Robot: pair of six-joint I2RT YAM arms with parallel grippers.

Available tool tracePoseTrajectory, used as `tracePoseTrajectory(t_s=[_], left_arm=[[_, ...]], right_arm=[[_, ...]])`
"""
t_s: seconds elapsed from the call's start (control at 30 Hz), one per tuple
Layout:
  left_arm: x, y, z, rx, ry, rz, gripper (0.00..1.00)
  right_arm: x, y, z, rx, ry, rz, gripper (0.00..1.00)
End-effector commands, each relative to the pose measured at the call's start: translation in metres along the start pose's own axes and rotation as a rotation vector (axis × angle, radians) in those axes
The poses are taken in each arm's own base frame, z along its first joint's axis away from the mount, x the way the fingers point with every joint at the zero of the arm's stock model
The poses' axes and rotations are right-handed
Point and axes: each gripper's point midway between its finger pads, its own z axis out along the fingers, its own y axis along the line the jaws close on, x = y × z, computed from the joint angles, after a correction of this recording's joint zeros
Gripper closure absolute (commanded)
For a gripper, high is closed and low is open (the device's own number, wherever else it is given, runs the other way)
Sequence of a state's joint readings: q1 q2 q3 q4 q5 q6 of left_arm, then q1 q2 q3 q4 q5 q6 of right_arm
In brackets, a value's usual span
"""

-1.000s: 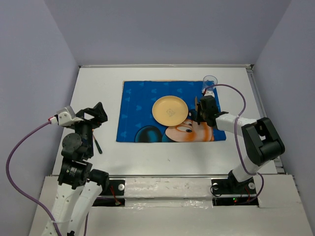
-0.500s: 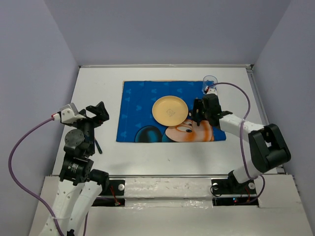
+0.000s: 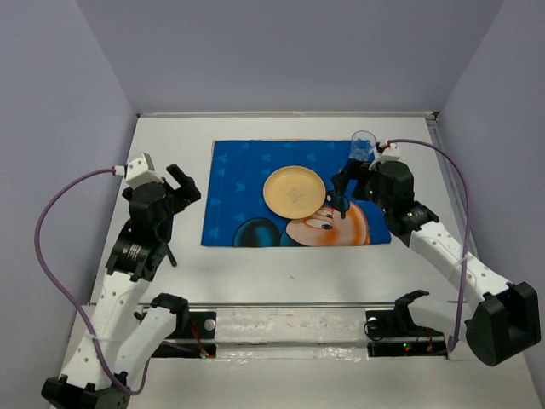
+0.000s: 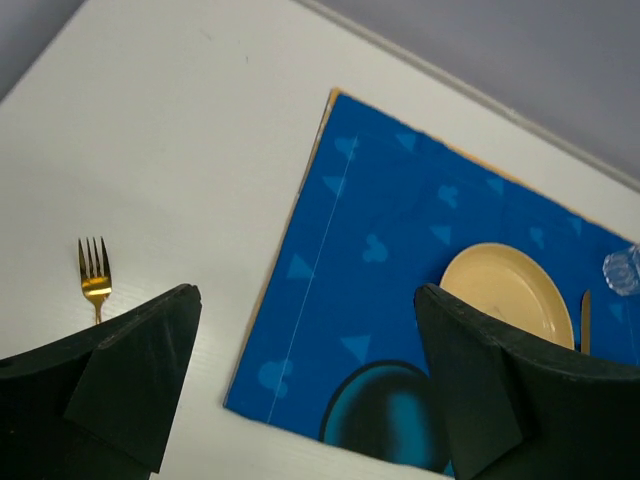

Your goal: Set the dinner table for one person

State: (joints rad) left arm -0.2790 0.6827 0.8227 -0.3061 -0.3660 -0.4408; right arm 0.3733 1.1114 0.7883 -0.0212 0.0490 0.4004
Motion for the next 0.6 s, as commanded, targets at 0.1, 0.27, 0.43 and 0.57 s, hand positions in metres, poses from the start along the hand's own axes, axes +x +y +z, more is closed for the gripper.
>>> tracePoseTrajectory(t_s=[0.1,0.27,0.43,0.57], left_arm=[[0.037,0.015,-0.005,-0.092,0.275,-0.022,0.06],[0.085,0.049,-0.005,-0.254,0.482,-0.028,0.11],[0.146,0.084,-0.016,-0.390,0.679,-0.077,0.24],[0.162,0.106,-0.013,-0.487,0.720,-0.096,0.28]], right_arm=[[0.021,0.010,-0.008,-0.085,0.055,0.037,0.00],[0.014,0.017,-0.012,-0.120,0.025,0.050,0.00],[0.006,0.010,-0.017,-0.085,-0.024,0.058,0.00],[0.006,0.012,-0.020,-0.096,-0.025,0.060,0.01]])
